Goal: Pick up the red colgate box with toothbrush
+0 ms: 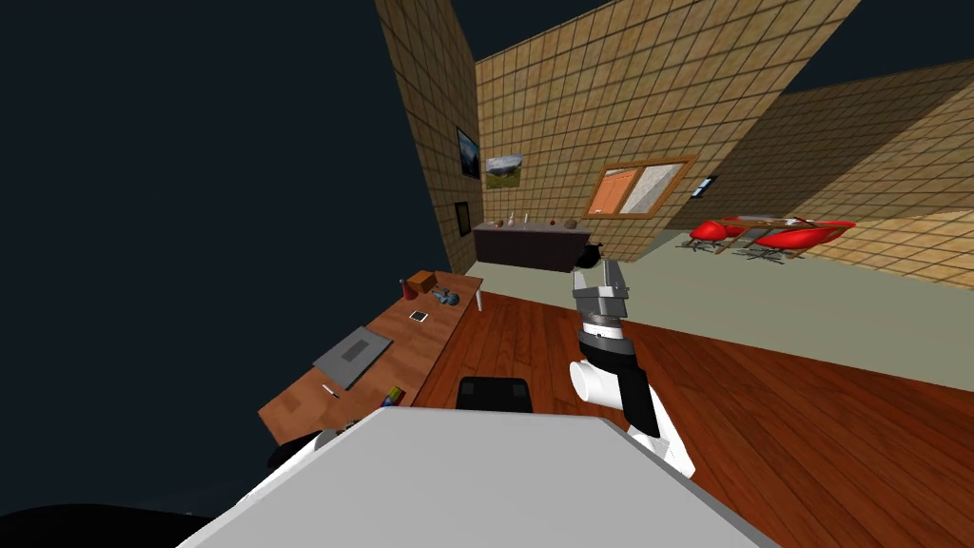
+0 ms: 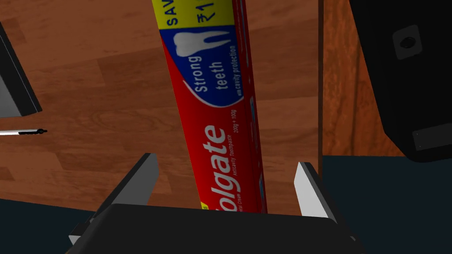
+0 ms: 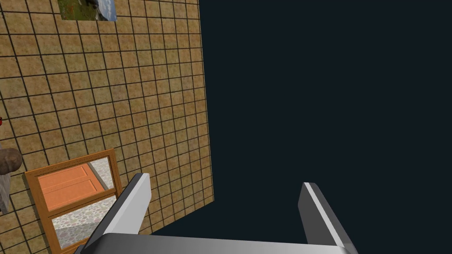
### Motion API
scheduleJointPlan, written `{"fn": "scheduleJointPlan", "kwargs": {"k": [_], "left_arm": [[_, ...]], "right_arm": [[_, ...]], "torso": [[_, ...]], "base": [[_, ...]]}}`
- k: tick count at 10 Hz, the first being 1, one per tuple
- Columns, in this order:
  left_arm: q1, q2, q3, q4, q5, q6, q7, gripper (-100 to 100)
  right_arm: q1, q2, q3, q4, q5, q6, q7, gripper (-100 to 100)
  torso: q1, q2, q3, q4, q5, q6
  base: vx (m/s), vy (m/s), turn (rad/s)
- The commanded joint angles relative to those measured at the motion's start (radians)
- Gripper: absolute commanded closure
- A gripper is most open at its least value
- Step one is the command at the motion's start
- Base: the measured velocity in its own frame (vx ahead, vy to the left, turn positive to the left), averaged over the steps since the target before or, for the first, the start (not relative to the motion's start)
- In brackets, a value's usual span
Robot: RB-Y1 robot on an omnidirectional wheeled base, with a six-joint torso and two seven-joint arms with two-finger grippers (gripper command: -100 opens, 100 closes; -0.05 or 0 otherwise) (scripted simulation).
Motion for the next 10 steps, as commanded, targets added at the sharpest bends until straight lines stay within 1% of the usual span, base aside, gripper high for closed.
{"fn": "scheduleJointPlan", "kwargs": {"k": [1,2,4,5,6,7,8,9,10], "left_arm": [[-0.016,0.0,-0.004,0.05,0.001,0.028,-0.003,-100],[-0.025,-0.003,-0.008,0.091,0.002,0.042,-0.006,-100],[-0.04,-0.02,-0.024,0.152,0.002,0.061,-0.011,-100],[-0.048,-0.048,-0.044,0.188,-0.002,0.069,-0.017,-100],[-0.048,-0.048,-0.044,0.188,-0.002,0.069,-0.017,-100],[-0.044,-0.043,-0.041,0.17,-0.005,0.075,-0.008,-100],[-0.045,-0.043,-0.042,0.173,-0.006,0.075,-0.009,0],[-0.072,-0.058,0.005,0.195,-0.041,0.078,-0.048,-100],[-0.1,-0.073,0.033,0.217,-0.072,0.082,-0.077,-100]], "right_arm": [[0.0,0.0,0.0,0.0,0.0,0.0,0.0,0],[0.0,0.0,0.0,0.0,0.0,0.0,0.0,0],[0.0,0.0,0.0,0.0,0.0,0.0,0.0,0],[0.0,0.0,0.0,0.0,0.0,0.0,0.0,0],[0.0,0.0,0.0,0.0,0.0,0.0,0.0,0],[0.0,0.0,0.0,0.0,0.0,0.0,0.0,0],[0.0,0.0,0.0,0.0,0.0,0.0,0.0,0],[0.0,0.0,0.0,0.0,0.0,0.0,0.0,0],[0.0,0.0,0.0,0.0,0.0,0.0,0.0,0]], "torso": [[0.0,0.0,0.0,0.0,0.0,0.0],[0.002,-0.001,0.0,0.0,0.0,0.0],[0.008,-0.002,-0.001,0.0,0.002,0.0],[0.009,-0.001,-0.001,0.0,0.002,0.0],[0.011,-0.001,0.0,0.0,0.002,0.0],[0.009,-0.002,-0.001,0.0,0.002,0.0],[0.002,-0.002,-0.001,0.0,0.001,-0.001],[-0.001,-0.001,-0.001,0.0,0.0,-0.001],[-0.001,-0.001,-0.001,0.0,0.0,-0.001]], "base": [[0.02,0.088,-0.203],[0.032,0.121,-0.177],[0.021,0.179,-0.121],[0.011,0.228,-0.151],[0.033,0.17,-0.055],[0.016,0.059,-0.01],[0.002,0.014,-0.002],[0.013,0.006,0.102],[0.03,0.003,0.169]]}}
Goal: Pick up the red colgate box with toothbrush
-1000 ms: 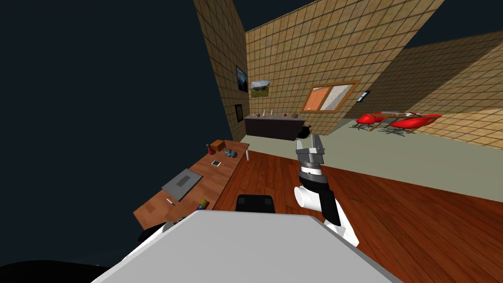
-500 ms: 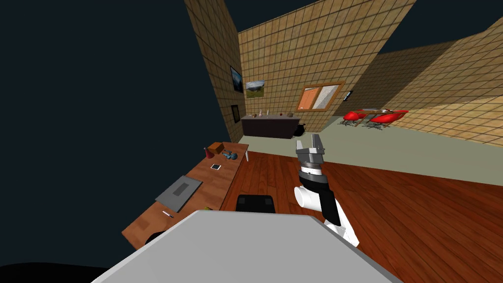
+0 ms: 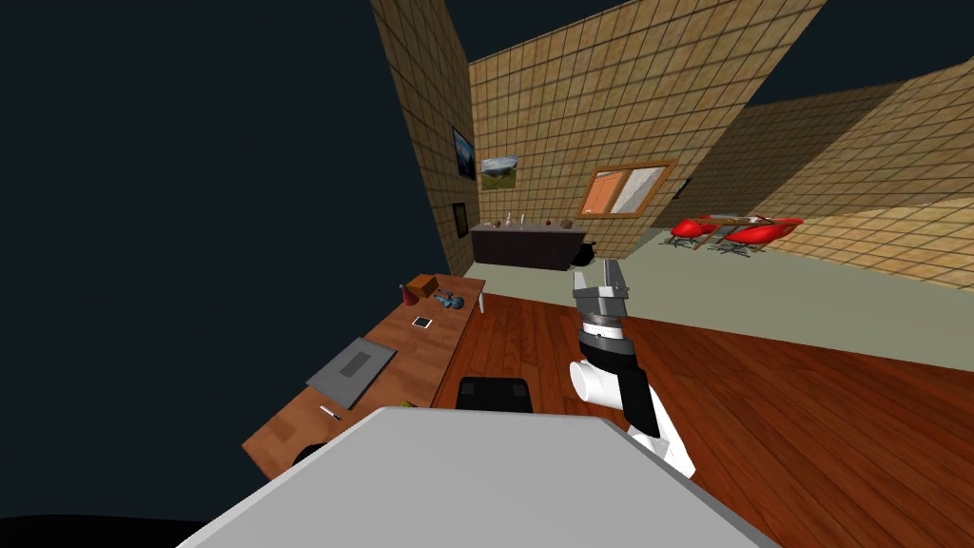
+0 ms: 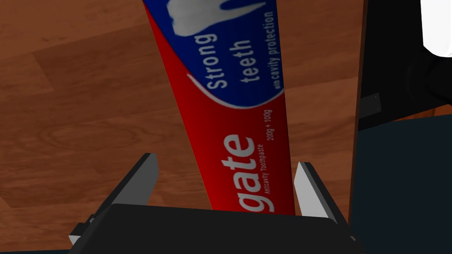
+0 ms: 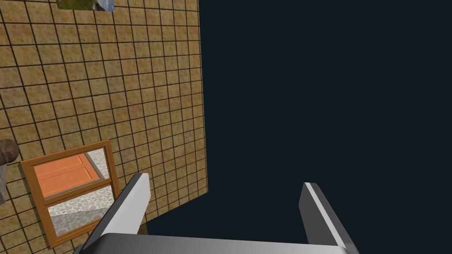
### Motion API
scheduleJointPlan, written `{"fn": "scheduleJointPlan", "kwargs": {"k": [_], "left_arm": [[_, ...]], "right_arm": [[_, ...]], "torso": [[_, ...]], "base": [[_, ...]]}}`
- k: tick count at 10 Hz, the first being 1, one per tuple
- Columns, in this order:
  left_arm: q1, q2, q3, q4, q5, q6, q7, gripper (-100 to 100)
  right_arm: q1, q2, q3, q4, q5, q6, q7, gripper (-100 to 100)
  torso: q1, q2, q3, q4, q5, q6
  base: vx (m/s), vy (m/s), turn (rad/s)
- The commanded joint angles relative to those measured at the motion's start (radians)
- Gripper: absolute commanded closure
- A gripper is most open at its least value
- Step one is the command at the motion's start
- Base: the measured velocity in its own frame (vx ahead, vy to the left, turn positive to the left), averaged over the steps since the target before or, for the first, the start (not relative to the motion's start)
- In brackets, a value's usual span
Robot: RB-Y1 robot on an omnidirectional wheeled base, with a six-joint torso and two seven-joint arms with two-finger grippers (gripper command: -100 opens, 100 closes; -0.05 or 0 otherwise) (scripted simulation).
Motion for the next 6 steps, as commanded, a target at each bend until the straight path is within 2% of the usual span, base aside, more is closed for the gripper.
{"fn": "scheduleJointPlan", "kwargs": {"k": [1,2,3,4,5,6], "left_arm": [[-0.017,-0.005,0.04,0.019,-0.018,-0.002,-0.038,-100],[-0.045,-0.02,0.075,0.041,-0.053,0.001,-0.07,-100],[-0.045,-0.02,0.087,0.041,-0.053,0.001,-0.078,-100],[-0.072,-0.035,0.125,0.063,-0.089,0.004,-0.116,-100],[-0.072,-0.035,0.134,0.063,-0.089,0.004,-0.117,-100],[-0.1,-0.05,0.174,0.086,-0.124,0.007,-0.157,-100]], "right_arm": [[0.0,0.0,0.0,0.0,0.0,0.0,0.0,0],[0.0,0.0,0.0,0.0,0.0,0.0,0.0,0],[0.0,0.0,0.0,0.0,0.0,0.0,0.0,0],[0.0,0.0,0.0,0.0,0.0,0.0,0.0,0],[0.0,0.0,0.0,0.0,0.0,0.0,0.0,0],[0.0,0.0,0.0,0.0,0.0,0.0,0.0,0]], "torso": [[0.0,0.0,0.0,0.0,0.0,0.0],[0.001,0.0,0.0,0.0,0.0,0.0],[0.002,0.0,0.0,0.0,0.0,0.0],[0.003,0.0,0.0,0.0,0.0,0.001],[0.005,0.0,0.0,0.0,0.0,0.001],[0.007,0.0,0.0,0.0,0.0,0.001]], "base": [[0.026,-0.001,0.085],[0.024,0.008,0.114],[0.018,0.004,0.055],[0.018,0.003,0.102],[0.017,0.0,0.062],[0.021,0.006,0.134]]}}
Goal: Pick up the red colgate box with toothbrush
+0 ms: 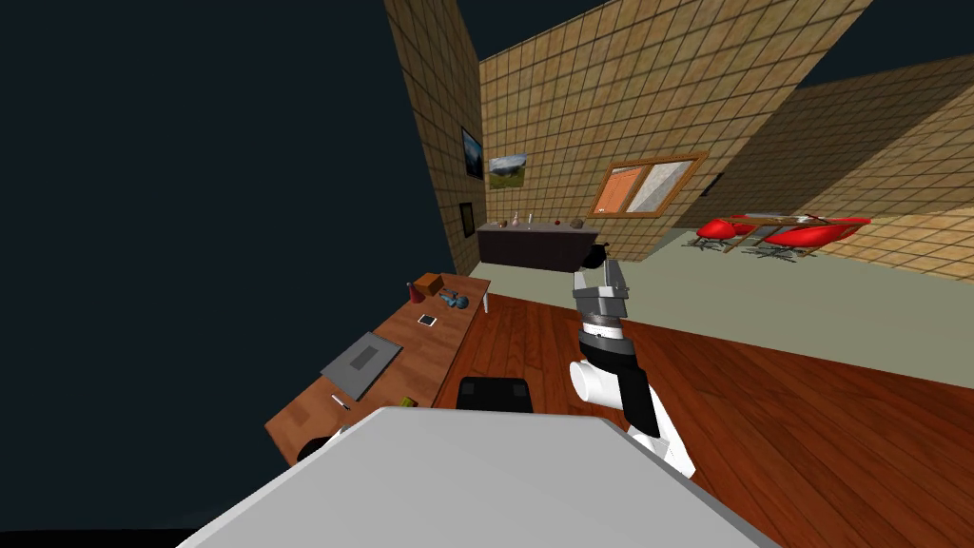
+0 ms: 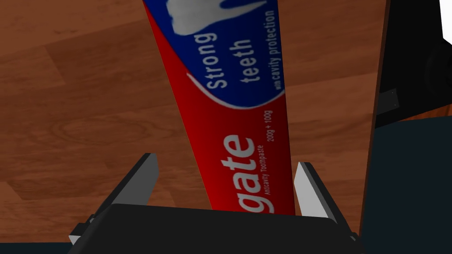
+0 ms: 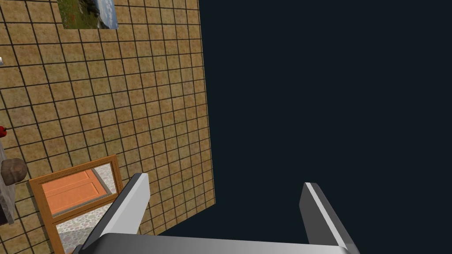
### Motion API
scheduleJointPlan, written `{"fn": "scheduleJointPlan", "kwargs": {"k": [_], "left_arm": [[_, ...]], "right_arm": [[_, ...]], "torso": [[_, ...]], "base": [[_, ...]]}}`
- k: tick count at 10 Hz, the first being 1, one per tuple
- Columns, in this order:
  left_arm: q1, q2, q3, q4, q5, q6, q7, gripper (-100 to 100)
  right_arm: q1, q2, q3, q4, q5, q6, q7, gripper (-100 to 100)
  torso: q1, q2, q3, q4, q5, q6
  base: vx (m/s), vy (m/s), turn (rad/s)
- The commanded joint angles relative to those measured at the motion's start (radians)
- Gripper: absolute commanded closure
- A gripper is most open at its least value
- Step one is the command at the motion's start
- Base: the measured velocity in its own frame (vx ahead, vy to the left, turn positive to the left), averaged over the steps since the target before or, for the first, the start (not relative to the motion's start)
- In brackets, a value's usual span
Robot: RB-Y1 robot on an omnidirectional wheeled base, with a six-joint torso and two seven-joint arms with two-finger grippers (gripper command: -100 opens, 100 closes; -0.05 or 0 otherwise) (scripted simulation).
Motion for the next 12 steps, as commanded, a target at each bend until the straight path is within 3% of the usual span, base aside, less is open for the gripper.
{"fn": "scheduleJointPlan", "kwargs": {"k": [1,2,3,5,6,7,8,9,10,11,12], "left_arm": [[-0.01,-0.008,0.029,0.005,-0.02,0.002,-0.021,-100],[-0.038,-0.023,0.069,0.027,-0.055,0.005,-0.06,-100],[-0.038,-0.023,0.076,0.027,-0.055,0.005,-0.06,-100],[-0.093,-0.053,0.145,0.072,-0.121,0.011,-0.128,-100],[-0.093,-0.053,0.169,0.072,-0.125,0.011,-0.139,-100],[-0.121,-0.068,0.203,0.094,-0.16,0.014,-0.179,-100],[-0.121,-0.068,0.216,0.094,-0.16,0.014,-0.179,-100],[-0.148,-0.083,0.254,0.116,-0.195,0.017,-0.219,-100],[-0.148,-0.083,0.263,0.116,-0.195,0.017,-0.219,-100],[-0.143,-0.082,0.252,0.11,-0.19,0.019,-0.211,-100],[-0.144,-0.082,0.254,0.111,-0.191,0.019,-0.214,100]], "right_arm": [[0.0,0.0,0.0,0.0,0.0,0.0,0.0,0],[0.0,0.0,0.0,0.0,0.0,0.0,0.0,0],[0.0,0.0,0.0,0.0,0.0,0.0,0.0,0],[0.0,0.0,0.0,0.0,0.0,0.0,0.0,0],[0.0,0.0,0.0,0.0,0.0,0.0,0.0,0],[0.0,0.0,0.0,0.0,0.0,0.0,0.0,0],[0.0,0.0,0.0,0.0,0.0,0.0,0.0,0],[0.0,0.0,0.0,0.0,0.0,0.0,0.0,0],[0.0,0.0,0.0,0.0,0.0,0.0,0.0,0],[0.0,0.0,0.0,0.0,0.0,0.0,0.0,0],[0.0,0.0,0.0,0.0,0.0,0.0,0.0,0]], "torso": [[0.0,0.0,0.0,0.0,0.0,0.0],[0.001,0.0,0.0,0.0,0.0,0.0],[0.001,0.0,0.0,0.0,0.0,0.0],[0.002,0.0,0.0,0.0,0.0,0.0],[0.002,-0.001,0.0,0.0,0.0,0.001],[0.002,-0.001,0.0,0.0,0.0,0.001],[0.002,0.0,0.0,0.0,0.0,0.0],[0.002,0.0,0.0,0.0,0.0,0.001],[0.002,0.0,0.0,0.0,0.0,0.0],[0.002,0.0,0.0,0.0,0.0,0.001],[0.002,0.001,0.001,0.0,0.0,0.001]], "base": [[0.019,0.001,0.057],[0.018,0.006,0.11],[0.016,0.003,0.053],[0.025,0.004,0.146],[0.027,0.003,0.048],[0.022,0.005,0.136],[0.017,-0.001,0.053],[0.019,0.0,0.122],[0.018,-0.001,0.05],[0.007,0.0,-0.001],[0.0,0.0,0.0]]}}
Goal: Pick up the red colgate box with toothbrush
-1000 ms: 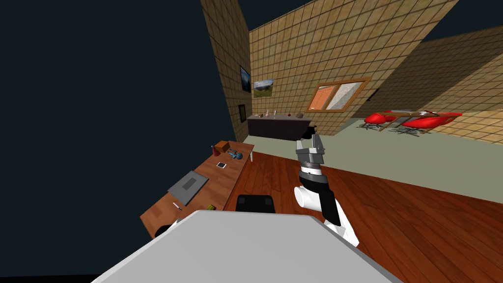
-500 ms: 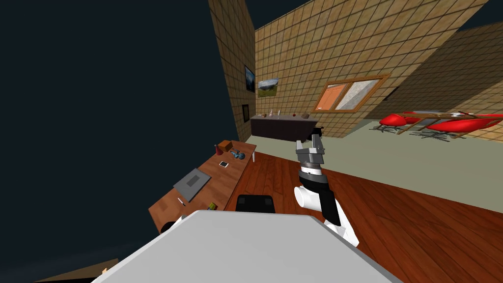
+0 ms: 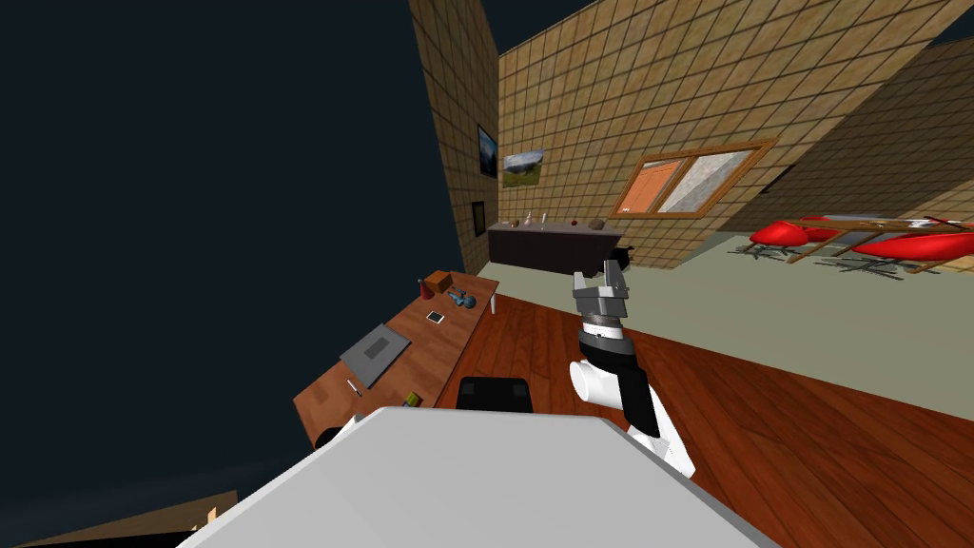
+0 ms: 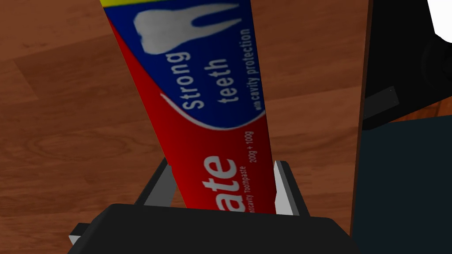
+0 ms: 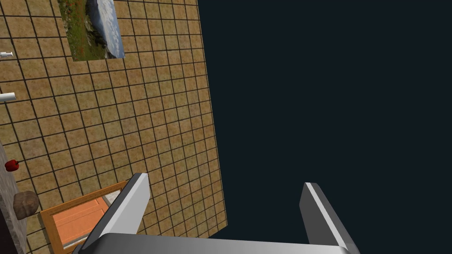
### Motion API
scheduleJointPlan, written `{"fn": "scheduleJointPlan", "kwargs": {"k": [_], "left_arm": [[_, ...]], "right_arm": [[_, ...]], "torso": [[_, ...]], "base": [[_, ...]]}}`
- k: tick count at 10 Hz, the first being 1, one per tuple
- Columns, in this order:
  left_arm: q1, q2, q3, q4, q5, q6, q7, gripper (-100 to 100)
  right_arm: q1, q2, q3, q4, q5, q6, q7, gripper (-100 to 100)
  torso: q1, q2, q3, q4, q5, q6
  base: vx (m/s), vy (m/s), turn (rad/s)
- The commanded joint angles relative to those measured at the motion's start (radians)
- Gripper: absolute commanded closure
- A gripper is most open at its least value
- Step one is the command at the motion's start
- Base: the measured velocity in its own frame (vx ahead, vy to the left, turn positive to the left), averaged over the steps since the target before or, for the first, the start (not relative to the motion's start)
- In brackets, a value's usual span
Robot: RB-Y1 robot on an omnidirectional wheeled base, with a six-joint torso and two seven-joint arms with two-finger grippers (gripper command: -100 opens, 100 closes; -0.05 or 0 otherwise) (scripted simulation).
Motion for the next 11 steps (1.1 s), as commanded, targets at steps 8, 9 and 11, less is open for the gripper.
{"fn": "scheduleJointPlan", "kwargs": {"k": [8,9,11], "left_arm": [[0.051,0.028,-0.085,-0.038,0.066,-0.008,0.073,100],[0.079,0.043,-0.123,-0.061,0.101,-0.011,0.113,100],[0.106,0.058,-0.171,-0.083,0.136,-0.014,0.152,100]], "right_arm": [[0.0,0.0,0.0,0.0,0.0,0.0,0.0,0],[0.0,0.0,0.0,0.0,0.0,0.0,0.0,0],[0.0,0.0,0.0,0.0,0.0,0.0,0.0,0]], "torso": [[0.0,0.003,0.002,0.001,-0.002,0.001],[-0.001,0.003,0.002,0.001,-0.001,0.0],[-0.001,0.002,0.002,0.001,-0.002,0.0]], "base": [[-0.01,-0.001,-0.047],[-0.024,-0.001,-0.133],[-0.019,-0.001,-0.081]]}}
